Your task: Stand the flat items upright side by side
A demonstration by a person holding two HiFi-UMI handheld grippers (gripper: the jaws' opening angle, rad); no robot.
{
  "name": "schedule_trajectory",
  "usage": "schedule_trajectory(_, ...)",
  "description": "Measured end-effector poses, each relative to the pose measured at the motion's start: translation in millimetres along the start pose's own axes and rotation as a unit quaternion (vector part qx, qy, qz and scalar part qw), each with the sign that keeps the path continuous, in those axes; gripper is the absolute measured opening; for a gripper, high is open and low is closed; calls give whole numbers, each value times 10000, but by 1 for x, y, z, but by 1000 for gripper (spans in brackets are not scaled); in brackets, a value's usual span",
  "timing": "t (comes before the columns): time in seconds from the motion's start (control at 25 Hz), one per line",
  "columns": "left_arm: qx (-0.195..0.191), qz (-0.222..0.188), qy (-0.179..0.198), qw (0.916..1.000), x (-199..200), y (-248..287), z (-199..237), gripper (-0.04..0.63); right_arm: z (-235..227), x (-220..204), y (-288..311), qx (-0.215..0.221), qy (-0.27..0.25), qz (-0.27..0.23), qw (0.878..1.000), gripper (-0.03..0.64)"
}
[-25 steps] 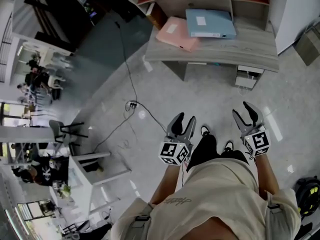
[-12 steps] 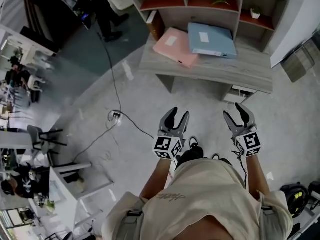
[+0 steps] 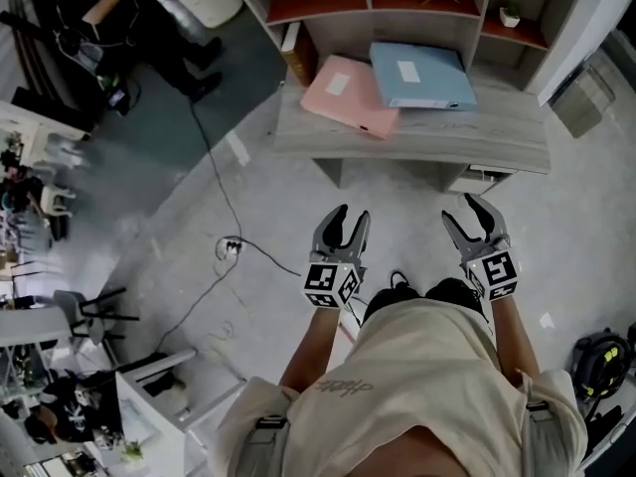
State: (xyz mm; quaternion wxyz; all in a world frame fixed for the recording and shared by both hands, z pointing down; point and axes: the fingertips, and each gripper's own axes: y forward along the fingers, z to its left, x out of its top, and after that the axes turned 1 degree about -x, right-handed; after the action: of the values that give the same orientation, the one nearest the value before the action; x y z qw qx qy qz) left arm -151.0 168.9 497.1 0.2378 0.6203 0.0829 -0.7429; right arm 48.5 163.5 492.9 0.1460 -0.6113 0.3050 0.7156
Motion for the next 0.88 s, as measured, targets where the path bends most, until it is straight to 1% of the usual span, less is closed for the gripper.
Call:
schedule_trajectory(0.08,-26,13,-2,10000,1,-2,11,201,8,2,9,4,-58,83,9999,236)
schedule_trajectory(0.16,-31,-26,-97,9999,4,-4,20,201,13,4,15,34,-79,136,9999,244)
schedule_trajectory(0.24,-3,-150,-231,9996,8,1,26,201,7,12,21,35,-197,141,9997,245)
schedule_trajectory(0.36,89,-241,-322,9992,10,5,35,204,2,21,30,2,-345,129,9993,245)
schedule_trajectory(0.48,88,-216,-382,9990,9,2,34,204,-1,21,31,-71,-287,159,9994,245)
schedule_trajectory(0.56,14,-224,-442,9988,12,6,33,204,-7,24,36,-88,-213,135,9996,245)
schedule_trajectory(0.64,-42,-247,-399,9989,16,10,33,204,-12,25,42,-100,-193,108,9997,245)
schedule_trajectory(0.8,-30,-216,-253,9994,18,19,39,204,-18,21,56,-128,-305,115,9994,245)
schedule_trajectory(0.88,0,-156,-242,9996,16,26,44,204,-22,18,64,-121,-337,142,9993,261)
